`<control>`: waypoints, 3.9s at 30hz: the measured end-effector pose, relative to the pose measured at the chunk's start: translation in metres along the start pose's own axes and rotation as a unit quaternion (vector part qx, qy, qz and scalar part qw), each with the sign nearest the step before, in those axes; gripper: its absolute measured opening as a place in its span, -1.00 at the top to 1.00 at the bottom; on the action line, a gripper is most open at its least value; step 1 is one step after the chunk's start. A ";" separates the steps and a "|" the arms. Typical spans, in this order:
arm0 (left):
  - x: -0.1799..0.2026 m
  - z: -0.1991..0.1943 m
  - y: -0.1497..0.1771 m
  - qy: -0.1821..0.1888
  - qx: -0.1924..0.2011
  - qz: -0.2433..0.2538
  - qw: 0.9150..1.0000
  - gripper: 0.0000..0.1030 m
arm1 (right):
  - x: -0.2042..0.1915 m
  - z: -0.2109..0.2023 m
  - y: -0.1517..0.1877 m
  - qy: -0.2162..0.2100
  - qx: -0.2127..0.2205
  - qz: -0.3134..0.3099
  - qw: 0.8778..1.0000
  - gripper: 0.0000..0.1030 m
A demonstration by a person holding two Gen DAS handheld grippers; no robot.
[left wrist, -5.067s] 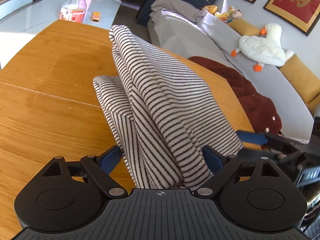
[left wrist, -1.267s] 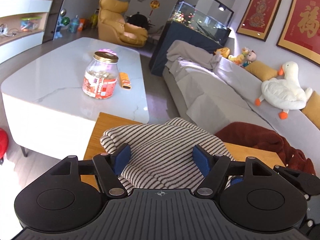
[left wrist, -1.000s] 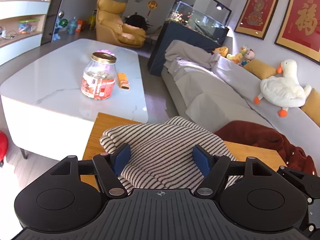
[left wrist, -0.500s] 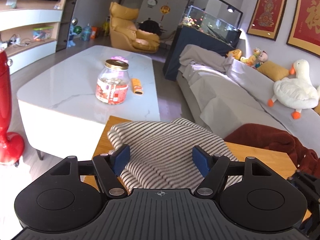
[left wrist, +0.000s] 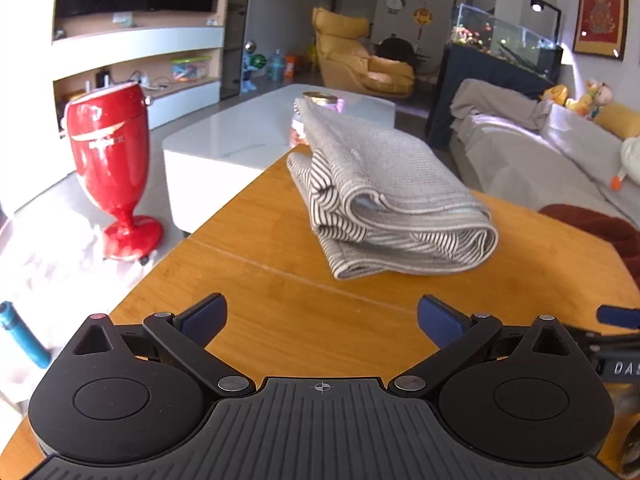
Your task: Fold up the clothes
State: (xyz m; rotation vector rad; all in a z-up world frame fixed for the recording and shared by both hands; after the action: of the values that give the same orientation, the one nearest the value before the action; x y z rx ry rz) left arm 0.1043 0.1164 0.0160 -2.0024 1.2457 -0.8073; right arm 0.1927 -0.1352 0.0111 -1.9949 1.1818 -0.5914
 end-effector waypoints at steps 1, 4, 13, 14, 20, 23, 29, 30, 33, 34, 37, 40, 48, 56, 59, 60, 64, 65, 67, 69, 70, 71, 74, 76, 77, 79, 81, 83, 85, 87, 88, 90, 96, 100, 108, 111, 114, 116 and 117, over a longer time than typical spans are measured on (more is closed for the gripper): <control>0.004 -0.001 0.005 -0.008 -0.009 0.003 1.000 -1.00 | 0.002 0.002 0.003 0.006 -0.006 -0.002 1.000 -1.00; 0.014 0.004 0.015 -0.031 -0.042 0.008 0.999 -1.00 | 0.008 0.006 0.010 0.023 -0.023 -0.007 0.999 -1.00; 0.027 0.013 0.029 -0.096 -0.016 -0.009 0.995 -1.00 | -0.006 0.021 0.002 -0.006 -0.005 -0.050 0.999 -1.00; 0.029 0.015 0.027 -0.098 -0.015 -0.011 0.995 -1.00 | -0.005 0.025 0.000 -0.019 -0.008 -0.048 0.999 -1.00; 0.041 0.025 0.020 -0.096 -0.010 -0.010 0.995 -1.00 | -0.004 0.035 -0.009 -0.029 -0.008 -0.053 0.998 -1.00; 0.041 0.025 0.020 -0.096 -0.010 -0.011 0.995 -1.00 | -0.005 0.036 -0.010 -0.027 -0.008 -0.051 0.998 -1.00; 0.040 0.027 0.020 -0.096 -0.010 -0.013 0.995 -1.00 | -0.005 0.034 -0.009 -0.027 -0.007 -0.051 0.998 -1.00; 0.041 0.027 0.019 -0.096 -0.010 -0.013 0.995 -1.00 | -0.006 0.034 -0.009 -0.027 -0.007 -0.051 0.998 -1.00; 0.041 0.027 0.019 -0.096 -0.010 -0.013 0.995 -1.00 | -0.006 0.033 -0.009 -0.025 -0.008 -0.050 0.998 -1.00; 0.041 0.027 0.019 -0.096 -0.010 -0.013 0.995 -1.00 | -0.006 0.033 -0.009 -0.025 -0.008 -0.050 0.998 -1.00; 0.042 0.027 0.020 -0.096 -0.010 -0.013 0.995 -1.00 | -0.005 0.032 -0.010 -0.025 -0.008 -0.049 0.998 -1.00; 0.042 0.026 0.020 -0.096 -0.010 -0.013 0.995 -1.00 | -0.006 0.032 -0.010 -0.025 -0.008 -0.050 0.998 -1.00; 0.042 0.027 0.019 -0.096 -0.010 -0.013 0.995 -1.00 | -0.004 0.032 -0.010 -0.025 -0.008 -0.049 0.998 -1.00; 0.042 0.027 0.019 -0.096 -0.010 -0.013 0.995 -1.00 | -0.003 0.032 -0.008 -0.025 -0.008 -0.049 0.998 -1.00; 0.042 0.027 0.019 -0.096 -0.010 -0.013 0.995 -1.00 | -0.003 0.032 -0.008 -0.025 -0.008 -0.049 0.998 -1.00; 0.042 0.027 0.019 -0.096 -0.010 -0.013 0.995 -1.00 | -0.003 0.032 -0.009 -0.025 -0.008 -0.049 0.998 -1.00; 0.042 0.027 0.019 -0.096 -0.010 -0.013 0.995 -1.00 | -0.004 0.033 -0.009 -0.025 -0.008 -0.049 0.998 -1.00; 0.042 0.027 0.019 -0.096 -0.010 -0.013 0.995 -1.00 | -0.004 0.033 -0.009 -0.025 -0.008 -0.049 0.998 -1.00; 0.042 0.027 0.019 -0.096 -0.010 -0.013 0.995 -1.00 | -0.004 0.033 -0.009 -0.025 -0.008 -0.049 0.998 -1.00; 0.042 0.027 0.019 -0.096 -0.010 -0.013 0.995 -1.00 | -0.004 0.032 -0.009 -0.025 -0.008 -0.049 0.998 -1.00; 0.042 0.027 0.019 -0.096 -0.010 -0.013 0.995 -1.00 | -0.004 0.032 -0.009 -0.025 -0.008 -0.049 0.998 -1.00; 0.042 0.027 0.019 -0.096 -0.010 -0.013 0.995 -1.00 | -0.004 0.032 -0.009 -0.025 -0.008 -0.049 0.998 -1.00; 0.042 0.027 0.019 -0.096 -0.010 -0.013 0.995 -1.00 | -0.004 0.032 -0.009 -0.025 -0.008 -0.049 0.998 -1.00; 0.042 0.027 0.019 -0.096 -0.010 -0.013 0.995 -1.00 | -0.004 0.032 -0.009 -0.025 -0.008 -0.049 0.998 -1.00; 0.042 0.027 0.019 -0.096 -0.010 -0.013 0.995 -1.00 | -0.004 0.032 -0.009 -0.025 -0.008 -0.049 0.998 -1.00; 0.042 0.027 0.019 -0.096 -0.010 -0.013 0.995 -1.00 | -0.004 0.032 -0.009 -0.025 -0.008 -0.049 0.998 -1.00; 0.042 0.027 0.019 -0.096 -0.010 -0.013 0.995 -1.00 | -0.004 0.032 -0.009 -0.025 -0.008 -0.049 0.998 -1.00; 0.042 0.027 0.019 -0.096 -0.010 -0.013 0.995 -1.00 | -0.004 0.032 -0.009 -0.025 -0.008 -0.049 0.998 -1.00; 0.042 0.027 0.019 -0.096 -0.010 -0.013 0.995 -1.00 | -0.004 0.032 -0.009 -0.025 -0.008 -0.049 0.998 -1.00; 0.042 0.027 0.019 -0.096 -0.010 -0.013 0.995 -1.00 | -0.004 0.032 -0.009 -0.025 -0.008 -0.049 0.998 -1.00; 0.042 0.027 0.019 -0.096 -0.010 -0.013 0.995 -1.00 | -0.004 0.032 -0.009 -0.025 -0.008 -0.049 0.998 -1.00; 0.042 0.027 0.019 -0.096 -0.010 -0.013 0.995 -1.00 | -0.004 0.032 -0.009 -0.025 -0.008 -0.049 0.998 -1.00; 0.042 0.027 0.019 -0.096 -0.010 -0.013 0.995 -1.00 | -0.004 0.032 -0.009 -0.025 -0.008 -0.049 0.998 -1.00; 0.042 0.027 0.019 -0.096 -0.010 -0.013 0.995 -1.00 | -0.004 0.032 -0.009 -0.025 -0.008 -0.049 0.998 -1.00; 0.041 0.027 0.019 -0.096 -0.010 -0.013 0.995 -1.00 | -0.004 0.032 -0.009 -0.025 -0.008 -0.049 0.998 -1.00; 0.042 0.027 0.019 -0.096 -0.010 -0.013 0.995 -1.00 | -0.004 0.032 -0.009 -0.025 -0.008 -0.049 0.998 -1.00; 0.041 0.027 0.019 -0.096 -0.010 -0.013 0.995 -1.00 | -0.004 0.032 -0.009 -0.025 -0.008 -0.049 0.998 -1.00; 0.041 0.027 0.019 -0.096 -0.010 -0.013 0.995 -1.00 | -0.004 0.032 -0.009 -0.025 -0.008 -0.049 0.998 -1.00; 0.041 0.027 0.019 -0.096 -0.010 -0.013 0.995 -1.00 | -0.004 0.032 -0.009 -0.025 -0.008 -0.049 0.998 -1.00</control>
State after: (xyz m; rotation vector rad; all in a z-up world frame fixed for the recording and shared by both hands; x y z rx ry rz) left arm 0.1298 0.0770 -0.0079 -2.0623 1.1232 -0.6013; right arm 0.2176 -0.1179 -0.0021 -2.0782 1.0669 -0.5793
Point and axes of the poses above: each gripper's, at about its wrist camera, not at the fingertips, and z roughly the way its jaws point, x to its right, y to its underside, the point moved 1 cm from there along z, roughly the way its jaws point, and after that the axes turned 5 degrees about -z, right-handed, at the moved point
